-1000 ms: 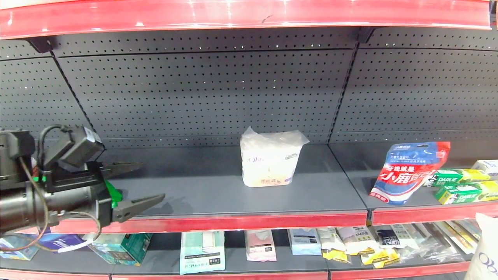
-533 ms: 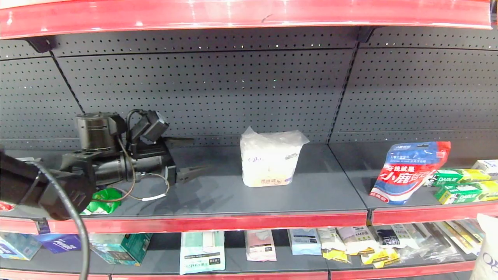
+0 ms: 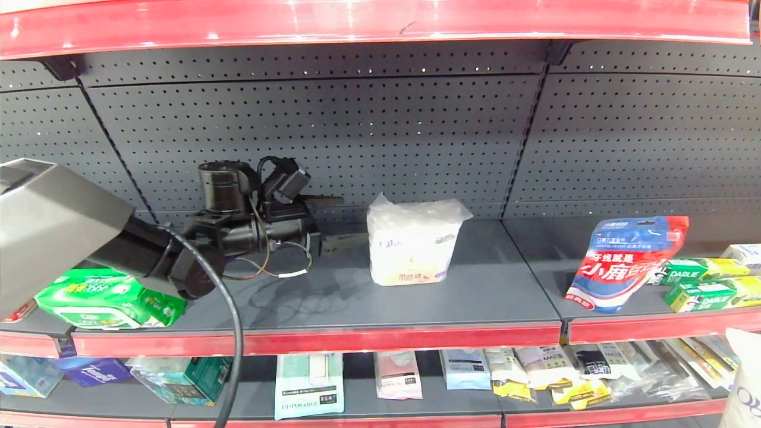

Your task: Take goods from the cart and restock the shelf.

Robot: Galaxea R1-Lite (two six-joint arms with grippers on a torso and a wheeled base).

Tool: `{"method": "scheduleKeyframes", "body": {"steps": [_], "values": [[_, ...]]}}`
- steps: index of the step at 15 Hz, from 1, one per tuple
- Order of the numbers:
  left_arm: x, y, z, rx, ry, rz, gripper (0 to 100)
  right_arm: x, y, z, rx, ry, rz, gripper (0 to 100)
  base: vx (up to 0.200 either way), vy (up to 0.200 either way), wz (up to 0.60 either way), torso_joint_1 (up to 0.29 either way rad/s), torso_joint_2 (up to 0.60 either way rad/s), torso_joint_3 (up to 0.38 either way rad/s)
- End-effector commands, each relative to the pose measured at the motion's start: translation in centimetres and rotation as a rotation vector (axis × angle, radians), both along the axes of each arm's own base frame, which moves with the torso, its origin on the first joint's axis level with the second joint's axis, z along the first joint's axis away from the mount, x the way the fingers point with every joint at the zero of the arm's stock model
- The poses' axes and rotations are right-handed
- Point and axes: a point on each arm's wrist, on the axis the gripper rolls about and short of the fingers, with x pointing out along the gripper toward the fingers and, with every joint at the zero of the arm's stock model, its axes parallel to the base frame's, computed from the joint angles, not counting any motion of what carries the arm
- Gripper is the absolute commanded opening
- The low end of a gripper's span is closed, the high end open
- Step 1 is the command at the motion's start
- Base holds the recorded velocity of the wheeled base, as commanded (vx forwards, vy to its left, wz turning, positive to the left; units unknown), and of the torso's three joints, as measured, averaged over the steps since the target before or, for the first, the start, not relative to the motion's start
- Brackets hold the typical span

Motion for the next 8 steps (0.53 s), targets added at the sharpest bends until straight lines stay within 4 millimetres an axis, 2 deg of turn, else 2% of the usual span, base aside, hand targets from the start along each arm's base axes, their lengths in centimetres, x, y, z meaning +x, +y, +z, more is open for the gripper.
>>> {"method": "scheduleKeyframes", "body": {"steps": [1,4,8], "values": [[1.4,-1.3,-1.8,0.003,0.023,-0.021,100,0.0,0.0,0.0,0.000,-0.002,-0.001,0,0.000,0.000,0.00,0.000,0.00,0.000],[1.3,-2.3,-2.0,-0.023,0.068,-0.065,100,-0.1,0.0,0.1,0.002,-0.009,-0.001,0,0.000,0.000,0.00,0.000,0.00,0.000],[2.9,-4.3,-2.3,-0.039,0.042,-0.092,100,0.0,0.0,0.0,0.002,-0.003,0.000,0,0.000,0.000,0.00,0.000,0.00,0.000]]}}
